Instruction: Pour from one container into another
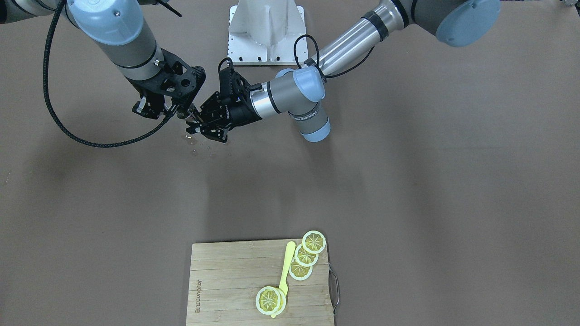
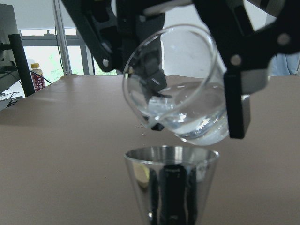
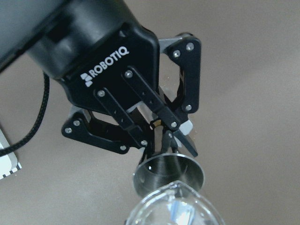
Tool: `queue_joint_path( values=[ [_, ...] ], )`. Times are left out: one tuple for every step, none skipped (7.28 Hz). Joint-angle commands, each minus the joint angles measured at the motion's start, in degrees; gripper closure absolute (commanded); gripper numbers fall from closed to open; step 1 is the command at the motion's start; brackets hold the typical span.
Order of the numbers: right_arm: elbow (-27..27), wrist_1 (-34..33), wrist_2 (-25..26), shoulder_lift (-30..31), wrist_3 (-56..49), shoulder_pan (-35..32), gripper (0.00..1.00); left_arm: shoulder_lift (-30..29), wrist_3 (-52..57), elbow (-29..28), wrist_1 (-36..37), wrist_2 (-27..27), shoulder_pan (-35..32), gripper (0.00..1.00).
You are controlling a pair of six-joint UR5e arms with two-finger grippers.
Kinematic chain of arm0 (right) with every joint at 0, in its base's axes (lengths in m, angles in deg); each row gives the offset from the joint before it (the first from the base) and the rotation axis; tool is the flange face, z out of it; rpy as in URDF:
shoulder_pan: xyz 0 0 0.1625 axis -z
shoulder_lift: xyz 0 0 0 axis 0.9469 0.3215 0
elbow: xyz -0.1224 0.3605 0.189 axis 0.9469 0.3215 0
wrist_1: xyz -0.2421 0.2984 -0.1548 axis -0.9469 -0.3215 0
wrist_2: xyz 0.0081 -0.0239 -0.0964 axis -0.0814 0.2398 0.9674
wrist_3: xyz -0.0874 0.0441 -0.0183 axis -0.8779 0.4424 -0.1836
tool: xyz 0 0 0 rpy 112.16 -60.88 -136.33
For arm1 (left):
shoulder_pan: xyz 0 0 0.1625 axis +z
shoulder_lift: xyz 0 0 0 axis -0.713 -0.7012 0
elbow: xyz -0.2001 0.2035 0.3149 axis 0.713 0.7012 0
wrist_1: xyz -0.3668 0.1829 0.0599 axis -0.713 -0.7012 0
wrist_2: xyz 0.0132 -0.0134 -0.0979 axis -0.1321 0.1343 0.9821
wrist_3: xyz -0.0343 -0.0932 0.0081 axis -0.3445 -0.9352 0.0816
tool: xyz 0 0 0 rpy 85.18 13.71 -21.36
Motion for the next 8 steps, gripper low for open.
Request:
queue_joint_path(
  values=[
    [0.11,-3.04,0.19,-1.11,-0.82,0.0,1.0,-0.06,0.05,0.01,-0.01,0.0,0.12,1.0],
    [0.11,-3.66,0.45,-1.29,-1.08,0.0,1.0,-0.06,0.05,0.19,-0.01,0.0,0.12,1.0],
    [0.37,-4.45,0.54,-1.81,-1.09,0.09,1.0,-0.06,0.05,0.28,-0.01,0.0,0.29,1.0],
    [0.37,-4.9,0.54,-1.9,-1.44,0.18,1.0,0.02,0.05,0.28,-0.01,0.0,0.29,1.0],
    [0.81,-4.9,0.54,-2.08,-1.44,0.18,1.0,0.03,0.05,0.28,-0.01,0.0,0.38,1.0],
    [1.16,-5.94,0.63,-2.69,-1.53,0.27,1.0,0.03,0.05,0.28,-0.01,-0.09,0.38,1.0],
    [1.6,-7.43,1.58,-3.65,-3.35,0.27,1.0,0.03,0.05,0.28,-0.01,-0.09,0.38,1.0],
    [2.39,-9.36,1.85,-4.97,-4.5,0.27,1.0,0.03,0.05,0.28,-0.01,-0.09,0.47,1.0]
  ],
)
